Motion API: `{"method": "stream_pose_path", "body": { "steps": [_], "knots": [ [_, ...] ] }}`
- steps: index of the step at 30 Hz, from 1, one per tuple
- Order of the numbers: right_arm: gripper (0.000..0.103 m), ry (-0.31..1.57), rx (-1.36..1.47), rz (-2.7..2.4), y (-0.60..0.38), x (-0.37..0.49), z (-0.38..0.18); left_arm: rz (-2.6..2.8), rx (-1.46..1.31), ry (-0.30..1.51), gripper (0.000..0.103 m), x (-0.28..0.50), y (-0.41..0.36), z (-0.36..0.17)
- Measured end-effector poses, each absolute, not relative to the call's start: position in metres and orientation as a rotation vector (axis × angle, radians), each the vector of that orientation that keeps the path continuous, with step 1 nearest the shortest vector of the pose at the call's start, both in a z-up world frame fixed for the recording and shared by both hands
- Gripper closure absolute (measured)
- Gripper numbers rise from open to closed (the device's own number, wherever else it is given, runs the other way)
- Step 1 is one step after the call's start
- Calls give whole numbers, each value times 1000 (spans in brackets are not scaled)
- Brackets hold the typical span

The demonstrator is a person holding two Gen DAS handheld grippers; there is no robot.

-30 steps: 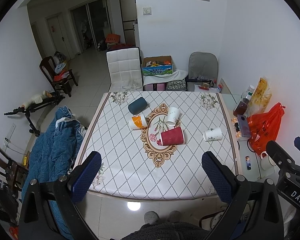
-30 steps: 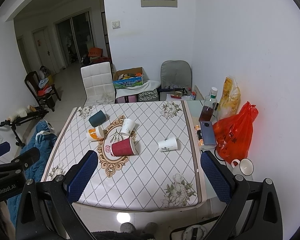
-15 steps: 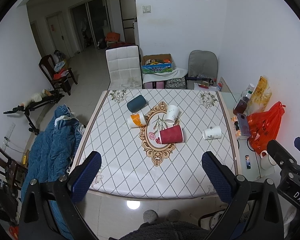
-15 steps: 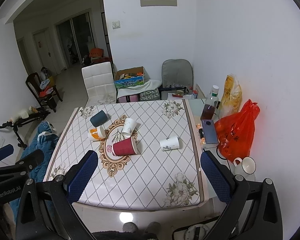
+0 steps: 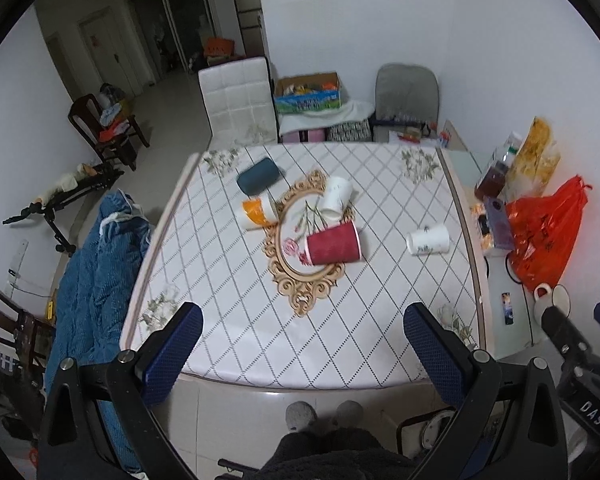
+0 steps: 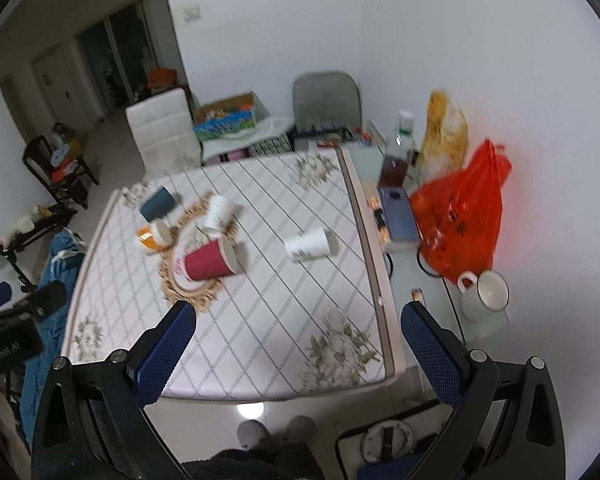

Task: Flip cup upside down
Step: 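Reach the left gripper to the white printed cup lying on its side and grasp it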

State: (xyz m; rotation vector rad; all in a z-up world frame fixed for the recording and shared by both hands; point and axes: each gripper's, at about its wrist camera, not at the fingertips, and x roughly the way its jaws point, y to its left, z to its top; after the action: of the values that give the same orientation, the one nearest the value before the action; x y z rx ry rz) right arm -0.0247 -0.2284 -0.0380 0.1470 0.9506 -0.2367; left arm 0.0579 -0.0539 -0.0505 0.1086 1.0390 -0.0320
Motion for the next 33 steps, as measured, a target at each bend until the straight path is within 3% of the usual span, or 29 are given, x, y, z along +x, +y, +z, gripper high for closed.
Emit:
{"method": "stream_pose_path", "body": {
  "steps": [14, 33],
  "knots": [
    [0, 1190, 189, -290, -289, 16, -183, -85, 219, 1226, 0, 119, -120, -157],
    [0, 1494, 327, -455, -335, 86, -349, -242, 466, 1361, 0, 278, -217, -279]
  ]
}}
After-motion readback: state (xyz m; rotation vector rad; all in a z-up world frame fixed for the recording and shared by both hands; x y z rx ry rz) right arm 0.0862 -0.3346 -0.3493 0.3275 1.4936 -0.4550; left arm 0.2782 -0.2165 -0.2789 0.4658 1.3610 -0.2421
